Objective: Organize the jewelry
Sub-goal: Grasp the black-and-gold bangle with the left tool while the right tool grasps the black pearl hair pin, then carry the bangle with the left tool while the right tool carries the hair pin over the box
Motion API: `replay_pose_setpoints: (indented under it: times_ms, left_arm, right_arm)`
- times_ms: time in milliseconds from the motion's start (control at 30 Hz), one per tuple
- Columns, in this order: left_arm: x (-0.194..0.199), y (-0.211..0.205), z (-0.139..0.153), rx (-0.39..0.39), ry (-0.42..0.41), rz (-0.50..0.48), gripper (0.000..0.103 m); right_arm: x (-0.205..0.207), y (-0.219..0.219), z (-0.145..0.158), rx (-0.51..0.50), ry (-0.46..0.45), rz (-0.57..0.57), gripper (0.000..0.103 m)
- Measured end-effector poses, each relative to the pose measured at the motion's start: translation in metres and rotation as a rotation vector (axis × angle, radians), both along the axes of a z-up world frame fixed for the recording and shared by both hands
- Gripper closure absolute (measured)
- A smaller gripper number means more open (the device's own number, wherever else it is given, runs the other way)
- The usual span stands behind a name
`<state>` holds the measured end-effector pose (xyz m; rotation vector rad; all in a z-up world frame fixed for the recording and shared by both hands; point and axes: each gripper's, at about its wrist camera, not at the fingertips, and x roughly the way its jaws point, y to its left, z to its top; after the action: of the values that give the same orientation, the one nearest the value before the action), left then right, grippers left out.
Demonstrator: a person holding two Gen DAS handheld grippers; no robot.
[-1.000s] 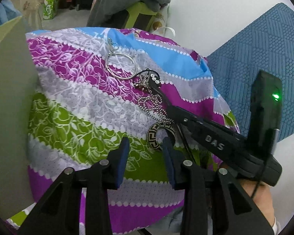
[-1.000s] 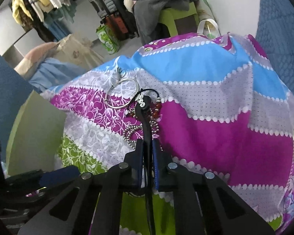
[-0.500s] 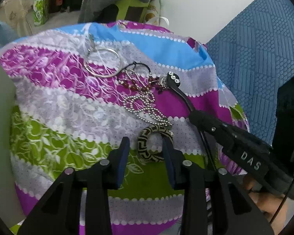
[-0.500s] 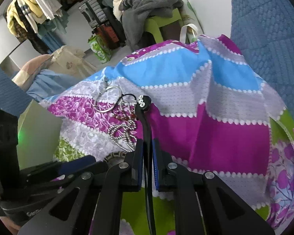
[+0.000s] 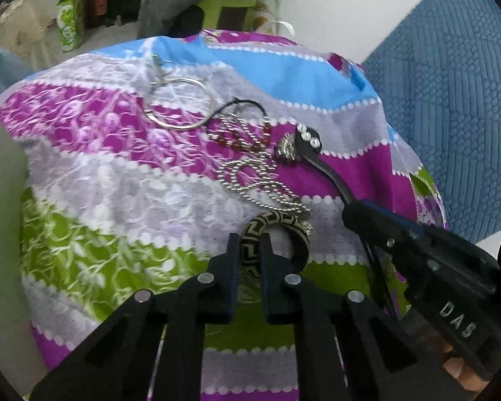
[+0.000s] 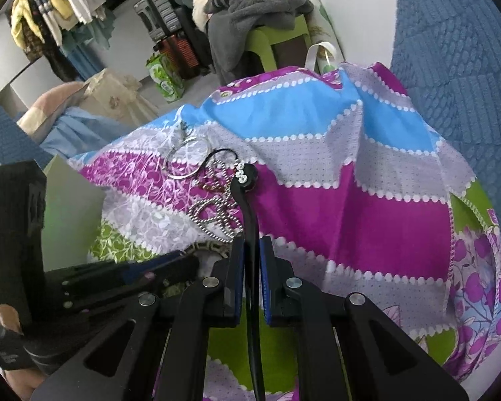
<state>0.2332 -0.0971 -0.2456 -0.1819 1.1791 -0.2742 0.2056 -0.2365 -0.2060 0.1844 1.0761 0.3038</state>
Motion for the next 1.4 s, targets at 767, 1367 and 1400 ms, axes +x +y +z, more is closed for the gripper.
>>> replay_pose_setpoints:
  times_ms: [767,1367,1400]
  left_arm:
    - [-0.072,0.088,0.047,-0.036,-0.001,0.165,0.093]
    - [-0.084,0.118,0.159,-0.040,-0.078,0.144,0.093]
    - [-0.082,0.122,0.169,-0.038,-0.091,0.142,0.093]
  right_arm:
    - [-0.050,0.044,0.014,-0.049,0.032,0.019,0.096]
    - [-0.060,0.054,0.123,-0.034,-0.051,-0.049,0.096]
    - [-0.058,0.057,0.135,-0.031,-0.067,-0.048,0.096]
